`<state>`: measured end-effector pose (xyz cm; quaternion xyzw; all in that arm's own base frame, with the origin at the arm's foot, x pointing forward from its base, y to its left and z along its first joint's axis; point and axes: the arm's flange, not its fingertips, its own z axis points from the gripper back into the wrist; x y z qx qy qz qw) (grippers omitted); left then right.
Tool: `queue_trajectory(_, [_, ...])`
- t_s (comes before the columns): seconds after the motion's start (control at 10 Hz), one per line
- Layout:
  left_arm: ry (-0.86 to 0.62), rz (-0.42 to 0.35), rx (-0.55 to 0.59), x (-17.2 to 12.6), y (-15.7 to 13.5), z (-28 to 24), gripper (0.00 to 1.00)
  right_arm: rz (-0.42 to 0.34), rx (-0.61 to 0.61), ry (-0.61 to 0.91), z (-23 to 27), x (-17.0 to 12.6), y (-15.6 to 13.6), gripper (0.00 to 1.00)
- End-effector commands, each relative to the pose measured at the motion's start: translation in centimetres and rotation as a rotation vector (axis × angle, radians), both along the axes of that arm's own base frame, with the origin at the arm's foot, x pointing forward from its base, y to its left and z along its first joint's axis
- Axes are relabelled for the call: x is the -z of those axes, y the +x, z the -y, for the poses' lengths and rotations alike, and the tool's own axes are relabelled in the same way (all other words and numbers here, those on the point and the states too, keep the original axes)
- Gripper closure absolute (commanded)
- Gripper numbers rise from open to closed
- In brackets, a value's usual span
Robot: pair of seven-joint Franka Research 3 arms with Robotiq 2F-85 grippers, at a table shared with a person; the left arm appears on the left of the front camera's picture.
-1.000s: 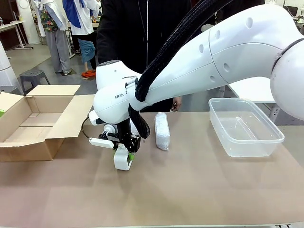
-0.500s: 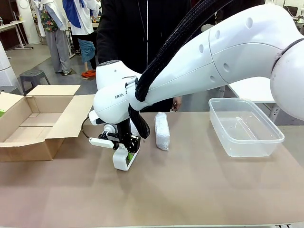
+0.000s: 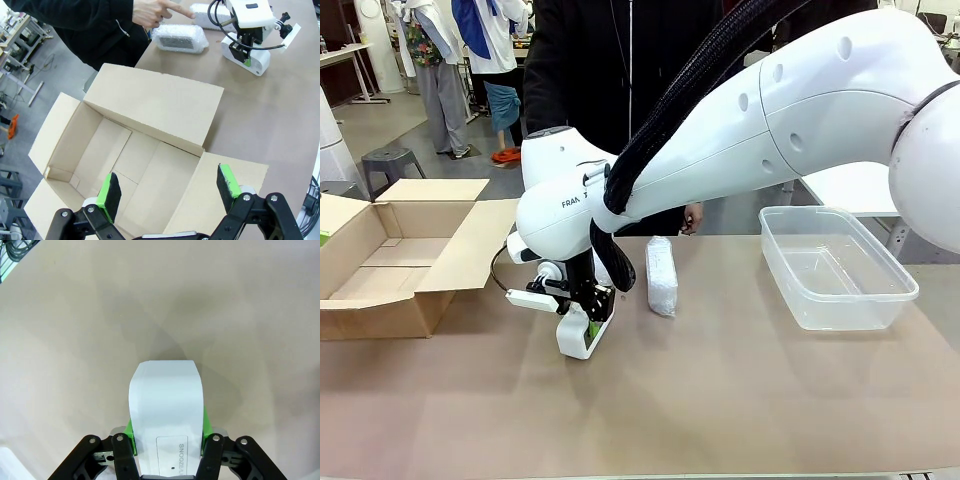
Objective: Separate and place wrapped and unwrapped clocks.
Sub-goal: Pick up the Digital clock indicated by the person.
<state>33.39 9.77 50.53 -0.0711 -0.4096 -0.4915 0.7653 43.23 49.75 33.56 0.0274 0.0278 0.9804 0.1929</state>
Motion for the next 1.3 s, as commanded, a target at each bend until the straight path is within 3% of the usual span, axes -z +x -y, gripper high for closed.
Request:
queue_trajectory(0.0, [-0.009,0.011,0.02,0.2,0.2,-0.2,0.0,0.056,0.021,-0.033,-0.6,-1.3,-0.2,1.0])
queue_trajectory(0.1, [-0.009,0.011,0.02,0.2,0.2,-0.2,0.0,0.069,0.02,-0.037,-0.7,-2.0,-0.3,0.89])
queue_trajectory(0.2, [-0.009,0.011,0.02,0.2,0.2,-0.2,0.0,0.091,0.021,-0.037,-0.7,-3.3,-0.5,1.0])
queue_trajectory(0.4, [-0.009,0.011,0.02,0.2,0.2,-0.2,0.0,0.11,0.028,-0.043,-0.7,-4.9,-0.7,1.0])
queue_trajectory(0.5, [-0.009,0.011,0.02,0.2,0.2,-0.2,0.0,0.122,0.034,-0.048,-0.6,-5.8,-0.7,0.69])
queue_trajectory(0.6, [-0.009,0.011,0.02,0.2,0.2,-0.2,0.0,0.14,0.038,-0.049,-0.5,-6.8,-0.7,0.69])
queue_trajectory(0.7, [-0.009,0.011,0.02,0.2,0.2,-0.2,0.0,0.154,0.047,-0.05,-0.4,-7.7,-0.7,0.89])
queue_trajectory(0.8, [-0.009,0.011,0.02,0.2,0.2,-0.2,0.0,0.17,0.055,-0.051,-0.3,-8.8,-0.7,0.69])
queue_trajectory(0.9, [-0.009,0.011,0.02,0.2,0.2,-0.2,0.0,0.182,0.058,-0.052,0.2,-10.1,-0.8,1.0])
queue_trajectory(1.0, [-0.009,0.011,0.02,0.2,0.2,-0.2,0.0,0.19,0.057,-0.058,0.1,-11.1,-0.9,0.89])
queue_trajectory(1.1, [-0.009,0.011,0.02,0.2,0.2,-0.2,0.0,0.196,0.059,-0.06,-0.1,-12.1,-0.8,1.0])
queue_trajectory(1.2, [-0.009,0.011,0.02,0.2,0.2,-0.2,0.0,0.205,0.061,-0.058,-0.2,-12.7,-0.7,1.0])
